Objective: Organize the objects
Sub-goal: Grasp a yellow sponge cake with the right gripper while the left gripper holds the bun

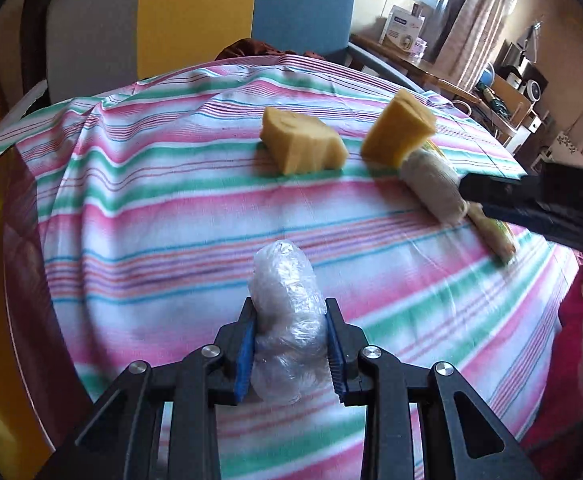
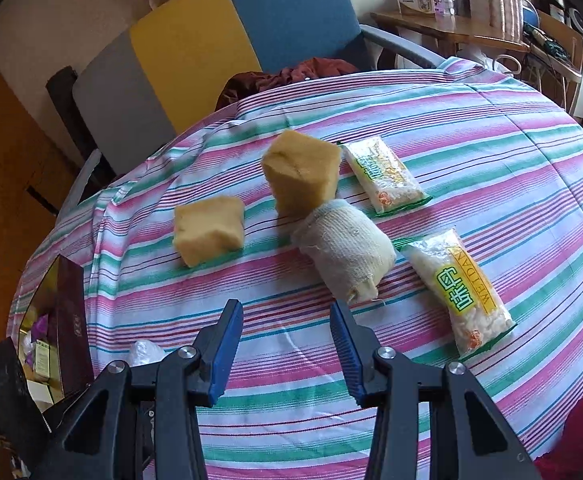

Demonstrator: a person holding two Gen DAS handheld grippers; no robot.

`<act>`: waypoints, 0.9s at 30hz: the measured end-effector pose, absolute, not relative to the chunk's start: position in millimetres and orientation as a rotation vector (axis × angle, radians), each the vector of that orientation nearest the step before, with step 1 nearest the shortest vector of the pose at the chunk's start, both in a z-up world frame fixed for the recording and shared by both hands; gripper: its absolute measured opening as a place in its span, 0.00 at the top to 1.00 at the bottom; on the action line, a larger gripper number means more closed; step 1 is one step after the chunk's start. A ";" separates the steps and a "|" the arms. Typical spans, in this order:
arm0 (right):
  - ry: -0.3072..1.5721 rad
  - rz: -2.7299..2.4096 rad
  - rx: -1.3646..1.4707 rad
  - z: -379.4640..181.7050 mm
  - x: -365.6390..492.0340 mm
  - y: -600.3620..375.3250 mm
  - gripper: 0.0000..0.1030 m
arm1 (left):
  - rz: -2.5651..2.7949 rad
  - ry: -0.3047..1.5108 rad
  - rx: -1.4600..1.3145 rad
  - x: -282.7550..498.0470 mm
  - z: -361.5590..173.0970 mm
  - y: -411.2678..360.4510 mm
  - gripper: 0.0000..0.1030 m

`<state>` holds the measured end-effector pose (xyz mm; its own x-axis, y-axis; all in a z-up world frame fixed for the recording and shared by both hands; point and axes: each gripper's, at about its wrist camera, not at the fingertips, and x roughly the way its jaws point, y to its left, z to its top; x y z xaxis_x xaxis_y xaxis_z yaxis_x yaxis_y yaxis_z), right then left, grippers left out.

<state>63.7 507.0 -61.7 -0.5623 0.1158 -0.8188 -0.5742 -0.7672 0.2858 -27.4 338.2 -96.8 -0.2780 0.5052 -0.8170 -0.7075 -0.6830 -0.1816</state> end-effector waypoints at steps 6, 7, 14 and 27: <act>0.645 2.442 -1.281 -62.7 48.7 482.4 0.56 | 2.015 0.285 -1.112 -17.9 -99.8 326.0 0.69; 0.603 2.469 -1.295 -60.8 44.3 477.9 0.56 | 2.007 0.266 -1.114 -18.7 -100.2 322.2 0.69; 0.086 2.567 -1.533 -59.2 -15.5 452.2 0.48 | 1.971 0.214 -1.083 -22.9 -102.2 311.8 0.69; -0.786 2.386 -1.931 -116.0 -112.9 427.2 0.26 | 1.943 0.193 -1.025 -25.1 -106.8 310.0 0.68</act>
